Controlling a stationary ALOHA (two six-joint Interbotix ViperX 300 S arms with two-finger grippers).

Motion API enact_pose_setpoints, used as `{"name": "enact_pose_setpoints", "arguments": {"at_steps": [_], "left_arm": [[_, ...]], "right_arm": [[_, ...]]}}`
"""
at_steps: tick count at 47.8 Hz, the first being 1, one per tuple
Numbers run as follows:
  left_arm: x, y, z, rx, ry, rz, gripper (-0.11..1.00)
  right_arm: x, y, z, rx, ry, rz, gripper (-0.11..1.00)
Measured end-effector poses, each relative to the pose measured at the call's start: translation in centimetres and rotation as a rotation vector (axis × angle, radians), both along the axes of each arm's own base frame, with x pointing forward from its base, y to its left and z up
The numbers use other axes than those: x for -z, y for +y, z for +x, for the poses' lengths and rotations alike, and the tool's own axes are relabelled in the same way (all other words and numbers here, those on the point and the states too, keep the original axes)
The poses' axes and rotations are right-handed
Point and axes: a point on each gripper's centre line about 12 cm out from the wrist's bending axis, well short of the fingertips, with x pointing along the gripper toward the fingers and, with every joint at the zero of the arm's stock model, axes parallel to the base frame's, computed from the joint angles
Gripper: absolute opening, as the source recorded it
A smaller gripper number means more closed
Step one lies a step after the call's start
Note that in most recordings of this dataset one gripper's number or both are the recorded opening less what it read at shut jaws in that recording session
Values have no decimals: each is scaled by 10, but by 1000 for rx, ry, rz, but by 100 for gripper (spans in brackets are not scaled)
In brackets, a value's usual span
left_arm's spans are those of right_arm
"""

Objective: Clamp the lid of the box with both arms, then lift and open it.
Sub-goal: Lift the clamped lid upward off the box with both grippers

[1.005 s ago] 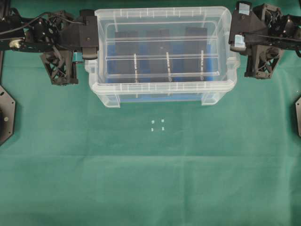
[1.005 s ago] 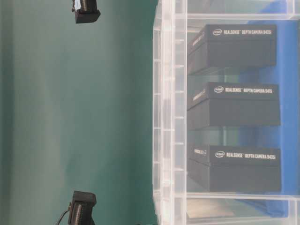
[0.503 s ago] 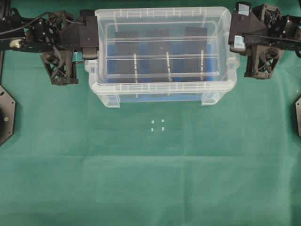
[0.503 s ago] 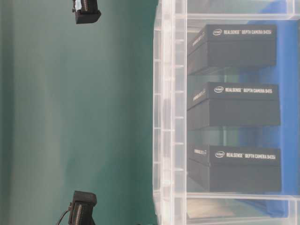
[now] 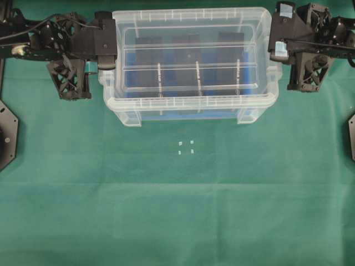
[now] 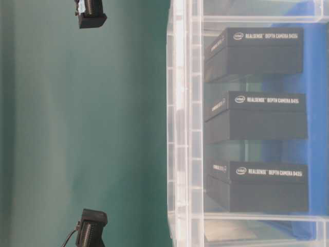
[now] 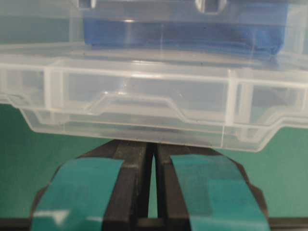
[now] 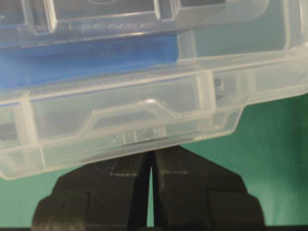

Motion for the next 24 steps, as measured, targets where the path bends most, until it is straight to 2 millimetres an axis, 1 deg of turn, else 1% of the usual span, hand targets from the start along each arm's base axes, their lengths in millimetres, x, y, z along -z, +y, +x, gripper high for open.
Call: {"name": "enact_pose_setpoints", "arguments": {"at_steps": [11,18,24], "left_arm": [[-5,-1,-2,-1,11,-4,1],[-15,-1,-3,-2,6,-2,1],[-27,-1,-2,-2,1,2,1]], "right_arm": [[-8,-1,3,-3,-4,-5,0],[-14,-1,3,0,-9,-7,0],[-20,0,1,1,-14,-10,0]]}}
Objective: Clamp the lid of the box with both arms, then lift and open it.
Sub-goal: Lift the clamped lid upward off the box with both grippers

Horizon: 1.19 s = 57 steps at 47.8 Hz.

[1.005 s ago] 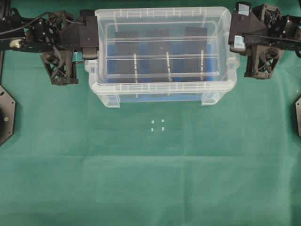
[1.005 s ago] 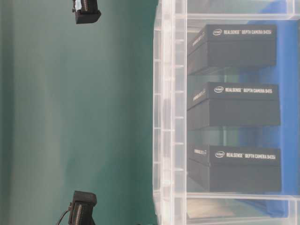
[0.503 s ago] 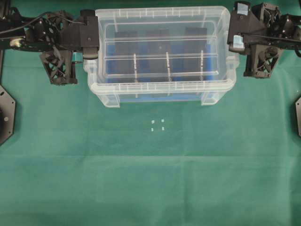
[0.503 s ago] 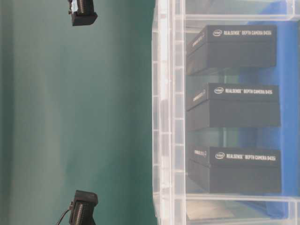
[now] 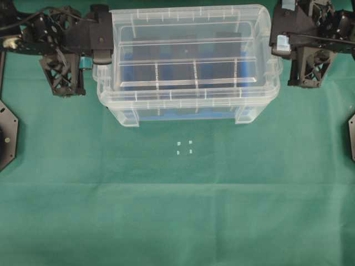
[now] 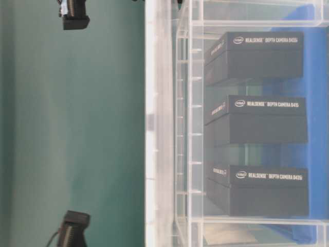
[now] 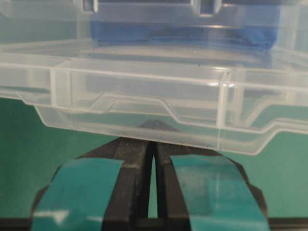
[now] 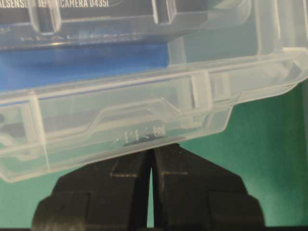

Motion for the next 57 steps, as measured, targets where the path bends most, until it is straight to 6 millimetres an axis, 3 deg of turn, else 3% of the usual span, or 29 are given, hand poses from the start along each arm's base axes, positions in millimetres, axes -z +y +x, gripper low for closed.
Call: {"name": "enact_pose_setpoints", "arguments": {"at_steps": [18,57], "left_arm": [[-26,0,2,5,3,8,1],[-50,-1,6,13,11,17,1]], "right_arm": [[-20,2,-6,3,-34,-17,0],[-35,2,-6,6,-34,-20,0]]}}
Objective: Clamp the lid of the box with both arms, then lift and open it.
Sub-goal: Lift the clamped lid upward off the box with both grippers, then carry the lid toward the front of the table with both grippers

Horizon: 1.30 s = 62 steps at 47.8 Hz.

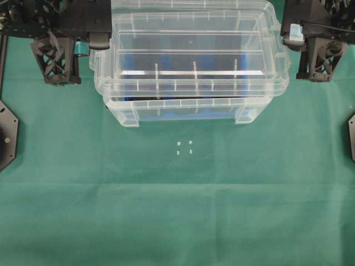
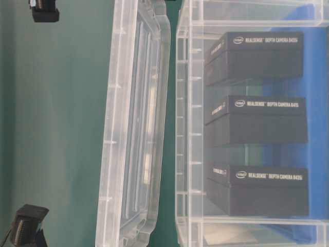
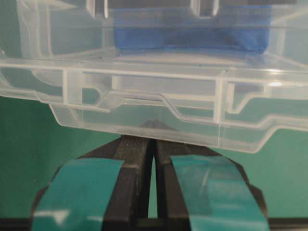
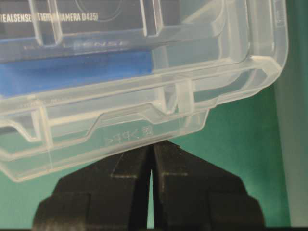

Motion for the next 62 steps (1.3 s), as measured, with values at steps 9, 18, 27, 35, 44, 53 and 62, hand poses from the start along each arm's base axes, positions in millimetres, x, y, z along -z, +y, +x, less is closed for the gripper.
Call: {"name": "enact_pose_setpoints", "arguments": {"at_steps": [9,18,27,35,44,53,62], "left_arm": [[0,-2,0,6,4,-2,1],[-2,-3,-1,9,-1,2,1],[-6,-7,-2,17,-12,5,1],[-7,-19,-1,30,-3,-13,1],[-12,-33,-1,28,-26,-32,1],[-10,-51,-1,45,-33,-56,1],[-8,-72,1,60,-29,-86,1]], "right_arm": [[-3,0,1,-4,0,-3,0],[-6,4,2,-15,0,-3,0],[-7,8,3,-30,3,-1,0],[-11,17,3,-58,8,1,0],[-15,34,3,-71,-1,32,0],[-15,54,5,-88,6,64,0],[-15,73,7,-103,20,56,0]]}}
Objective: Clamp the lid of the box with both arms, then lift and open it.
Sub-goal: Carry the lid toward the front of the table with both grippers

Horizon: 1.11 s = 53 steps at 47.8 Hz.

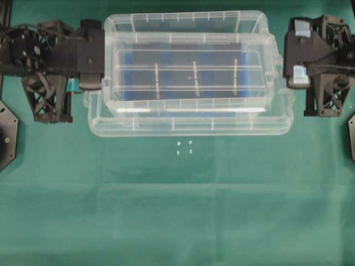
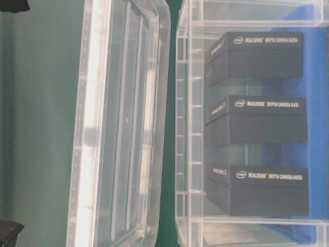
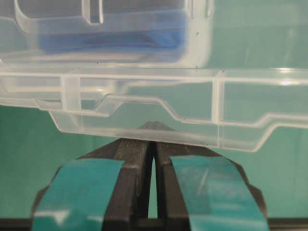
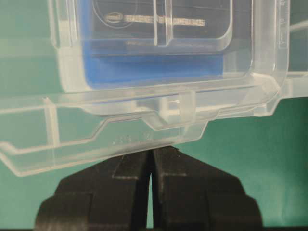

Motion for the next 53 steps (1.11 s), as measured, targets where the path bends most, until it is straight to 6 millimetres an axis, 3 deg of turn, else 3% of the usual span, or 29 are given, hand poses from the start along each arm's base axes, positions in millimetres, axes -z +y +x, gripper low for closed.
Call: {"name": "enact_pose_setpoints", "arguments": {"at_steps": [21,38,53], "left_arm": [[7,-47,3,28,18,-50,1],[17,-80,-3,-12,79,2,1],[23,-103,-5,13,101,-7,1]], "right_arm": [[-2,49,-1,27,34,-36,0],[5,92,10,22,77,-40,0],[7,112,20,-15,103,-53,0]]}}
